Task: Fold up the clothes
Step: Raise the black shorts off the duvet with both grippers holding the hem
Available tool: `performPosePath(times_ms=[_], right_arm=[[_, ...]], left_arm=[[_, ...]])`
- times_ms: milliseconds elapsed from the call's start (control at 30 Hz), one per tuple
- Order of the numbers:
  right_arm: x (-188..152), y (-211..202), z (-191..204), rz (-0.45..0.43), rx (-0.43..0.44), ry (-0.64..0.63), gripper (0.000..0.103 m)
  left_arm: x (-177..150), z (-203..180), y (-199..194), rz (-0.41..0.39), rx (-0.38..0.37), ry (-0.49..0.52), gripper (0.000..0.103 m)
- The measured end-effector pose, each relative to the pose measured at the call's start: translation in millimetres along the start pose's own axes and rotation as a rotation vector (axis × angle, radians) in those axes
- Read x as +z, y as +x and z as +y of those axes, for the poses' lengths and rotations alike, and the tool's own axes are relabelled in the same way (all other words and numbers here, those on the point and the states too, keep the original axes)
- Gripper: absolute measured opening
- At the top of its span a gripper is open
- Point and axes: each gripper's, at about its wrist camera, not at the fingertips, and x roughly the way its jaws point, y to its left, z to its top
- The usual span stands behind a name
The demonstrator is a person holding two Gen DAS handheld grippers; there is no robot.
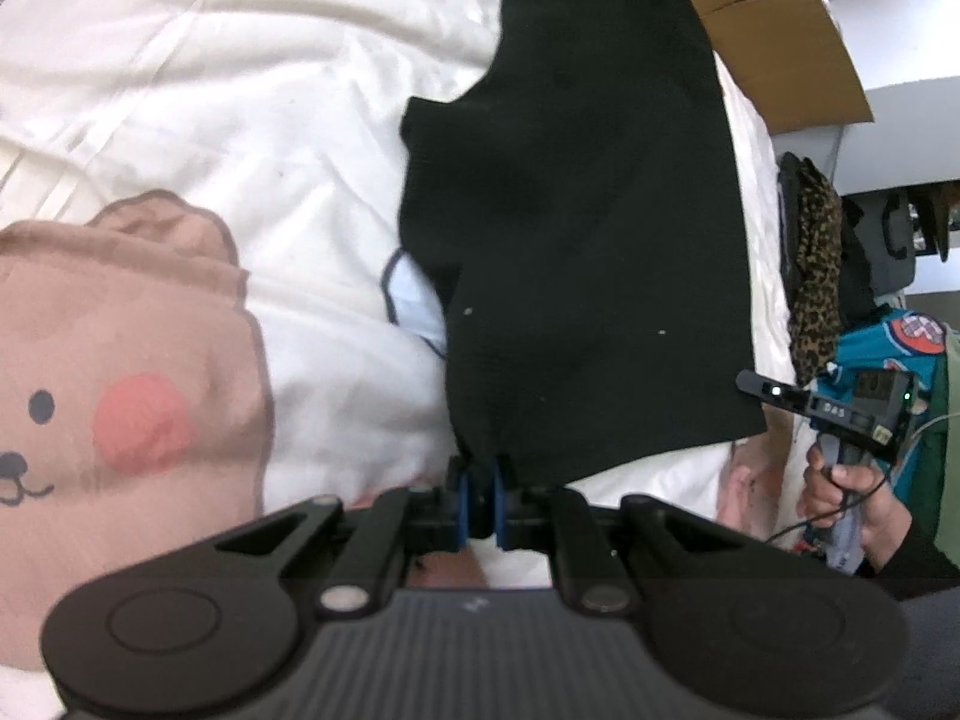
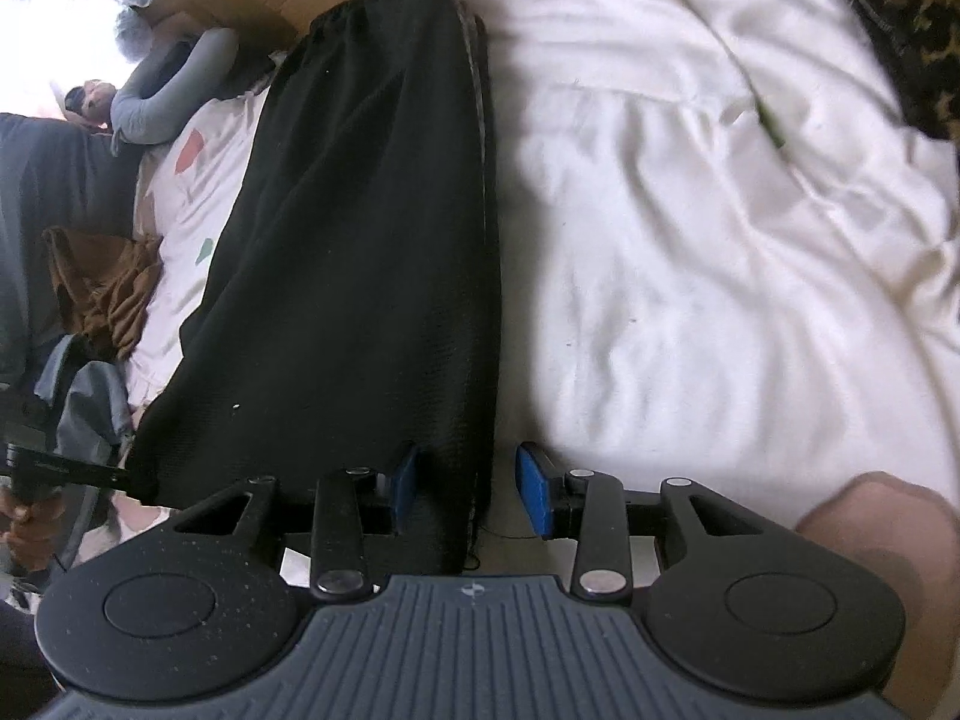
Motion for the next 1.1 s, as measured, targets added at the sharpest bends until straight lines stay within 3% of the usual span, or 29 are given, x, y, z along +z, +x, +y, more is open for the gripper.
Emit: performPosePath(times_ms=[167, 333, 367, 433, 567, 700, 767, 1100], right_arm=[[10.4, 11.1, -13.8, 0.071, 0.127, 0.061, 0.042], [16.3, 16.4, -34.1, 0.087, 0.228, 0.162, 0.042], [15.7, 18.2, -37.1, 0.083, 0.242, 0.178, 0.041], [15.7, 24.2, -37.6, 0.081, 0.25, 0.199, 0.029], [11.9, 33.0, -37.6, 0.098, 0.281, 0.225, 0.027], [10.6, 34.2, -31.7, 0.115, 0.285, 0.195, 0.026], [12.4, 31.9, -27.4, 0.116, 0.271, 0.175, 0.012], [24.4, 5.7, -2.5, 0.115, 0.207, 0.09, 0.004]], left_arm=[[7.1, 3.8, 9.1, -0.005, 0.03, -0.015, 0.008], [10.7, 4.3, 15.7, 0.002, 0.051, -0.014, 0.009], [11.2, 4.5, 16.6, 0.003, 0.053, -0.016, 0.009], [12.0, 4.3, 17.9, 0.006, 0.057, -0.017, 0.009], [13.4, 3.5, 19.8, 0.01, 0.065, -0.018, 0.009], [12.6, 3.0, 18.6, 0.009, 0.066, -0.025, 0.009], [12.2, 2.4, 17.8, 0.009, 0.066, -0.028, 0.009], [6.2, -12.1, 11.0, 0.046, 0.037, -0.019, 0.009]])
